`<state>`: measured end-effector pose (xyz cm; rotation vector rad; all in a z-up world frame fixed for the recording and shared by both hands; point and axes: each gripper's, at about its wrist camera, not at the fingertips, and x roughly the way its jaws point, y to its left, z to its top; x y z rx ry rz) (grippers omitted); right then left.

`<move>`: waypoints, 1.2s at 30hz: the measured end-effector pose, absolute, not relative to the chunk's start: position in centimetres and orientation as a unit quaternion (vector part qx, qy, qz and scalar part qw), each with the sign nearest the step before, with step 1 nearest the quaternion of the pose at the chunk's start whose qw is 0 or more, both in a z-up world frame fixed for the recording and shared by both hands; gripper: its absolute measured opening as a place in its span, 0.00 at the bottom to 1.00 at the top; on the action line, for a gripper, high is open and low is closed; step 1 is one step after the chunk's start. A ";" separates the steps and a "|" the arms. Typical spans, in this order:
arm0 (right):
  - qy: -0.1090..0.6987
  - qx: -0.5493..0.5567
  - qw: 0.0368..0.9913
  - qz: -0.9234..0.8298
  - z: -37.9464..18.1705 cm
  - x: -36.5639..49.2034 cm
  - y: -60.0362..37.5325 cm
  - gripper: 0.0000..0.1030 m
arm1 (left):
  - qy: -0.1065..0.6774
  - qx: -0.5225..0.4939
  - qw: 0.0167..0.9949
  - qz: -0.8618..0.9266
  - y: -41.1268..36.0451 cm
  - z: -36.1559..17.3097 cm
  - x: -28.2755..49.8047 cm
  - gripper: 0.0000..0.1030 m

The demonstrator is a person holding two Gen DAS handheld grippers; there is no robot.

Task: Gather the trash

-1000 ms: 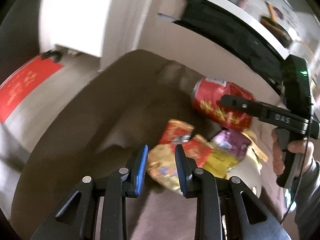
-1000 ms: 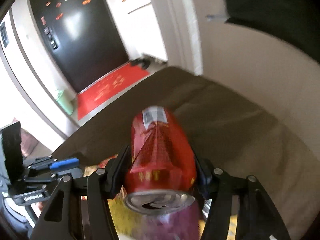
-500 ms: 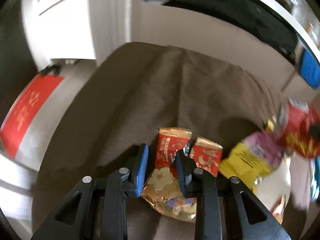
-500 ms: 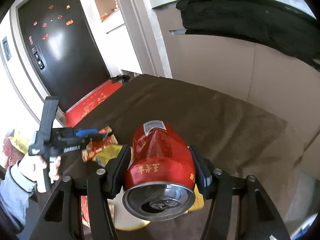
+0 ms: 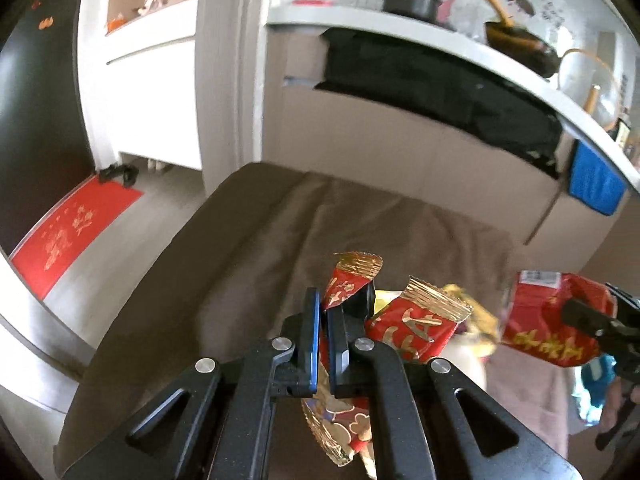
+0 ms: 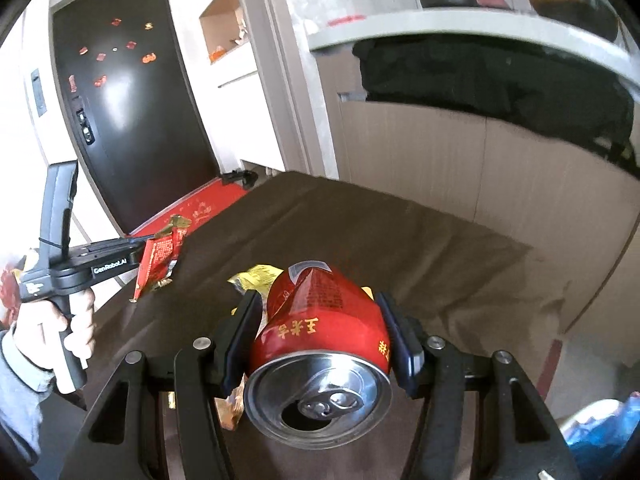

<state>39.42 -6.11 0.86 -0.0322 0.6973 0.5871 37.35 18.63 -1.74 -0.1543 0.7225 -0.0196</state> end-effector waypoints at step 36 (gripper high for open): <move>0.389 0.014 0.886 0.251 -5.4 27.4 -14.6 0.53 | 0.483 0.017 0.858 -0.171 4.7 -9.5 22.0 0.52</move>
